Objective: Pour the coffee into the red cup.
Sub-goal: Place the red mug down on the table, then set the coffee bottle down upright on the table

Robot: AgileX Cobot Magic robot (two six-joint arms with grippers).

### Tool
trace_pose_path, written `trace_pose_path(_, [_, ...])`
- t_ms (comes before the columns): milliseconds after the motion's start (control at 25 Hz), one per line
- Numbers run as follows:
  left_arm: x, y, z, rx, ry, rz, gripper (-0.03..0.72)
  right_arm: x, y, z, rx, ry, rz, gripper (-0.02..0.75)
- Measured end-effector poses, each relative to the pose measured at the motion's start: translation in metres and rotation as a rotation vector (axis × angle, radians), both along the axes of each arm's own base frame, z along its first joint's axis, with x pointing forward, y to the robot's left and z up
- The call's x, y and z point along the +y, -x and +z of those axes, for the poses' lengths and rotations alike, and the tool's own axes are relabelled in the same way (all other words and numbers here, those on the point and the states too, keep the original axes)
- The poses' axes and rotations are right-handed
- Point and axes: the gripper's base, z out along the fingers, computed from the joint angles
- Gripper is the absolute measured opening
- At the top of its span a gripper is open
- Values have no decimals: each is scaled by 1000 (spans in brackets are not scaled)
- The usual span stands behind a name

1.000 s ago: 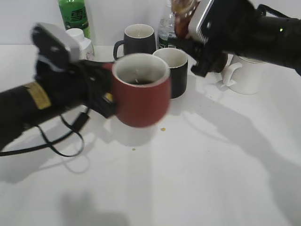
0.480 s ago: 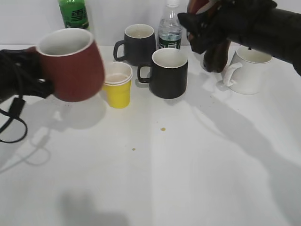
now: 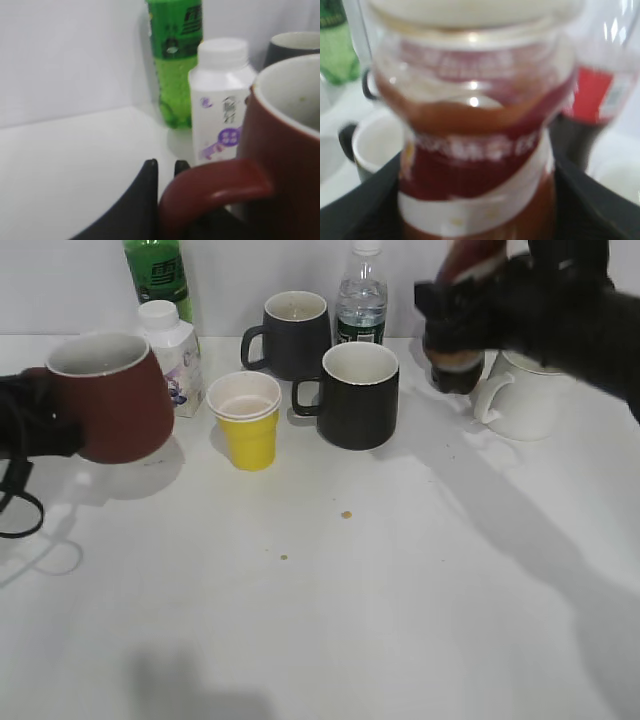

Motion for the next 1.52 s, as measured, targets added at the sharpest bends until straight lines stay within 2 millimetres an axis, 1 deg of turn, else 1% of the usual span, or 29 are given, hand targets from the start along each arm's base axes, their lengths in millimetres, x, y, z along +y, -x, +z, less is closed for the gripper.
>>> trace_pose_path(200, [1, -10, -22, -46, -3, 31, 68, -9, 14, -22, 89, -5, -40, 501])
trace_pose_path(400, [0, -26, -51, 11, -13, 50, 68, -17, 23, -38, 123, 3, -79, 501])
trace_pose_path(560, [-2, -39, -64, 29, -19, 48, 68, -19, 26, -42, 129, 7, -92, 501])
trace_pose_path(800, [-5, -52, -72, 8, -14, 47, 68, -20, 25, -43, 130, 8, -94, 501])
trace_pose_path(960, [-5, -52, -74, 5, -6, 48, 78, -19, 24, -50, 150, 17, -95, 501])
trace_pose_path(1000, [-5, -52, -74, 4, -3, 48, 101, -19, 23, -52, 156, 20, -96, 501])
trace_pose_path(1080, [-4, -49, -75, 4, -1, 48, 172, -18, 22, -56, 160, 21, -99, 501])
trace_pose_path(1160, [-4, -45, -77, 11, -1, 49, 251, -17, 19, -64, 154, 21, -103, 501])
trace_pose_path(1200, [-3, -44, -77, 12, 0, 48, 275, -17, 17, -68, 151, 22, -104, 501])
trace_pose_path(1280, [-3, -40, -78, 12, -1, 44, 298, -16, 14, -79, 153, 26, -107, 501])
trace_pose_path(1520, [-3, -25, -77, 25, -6, 17, 309, -14, 9, -104, 173, 2, -121, 501])
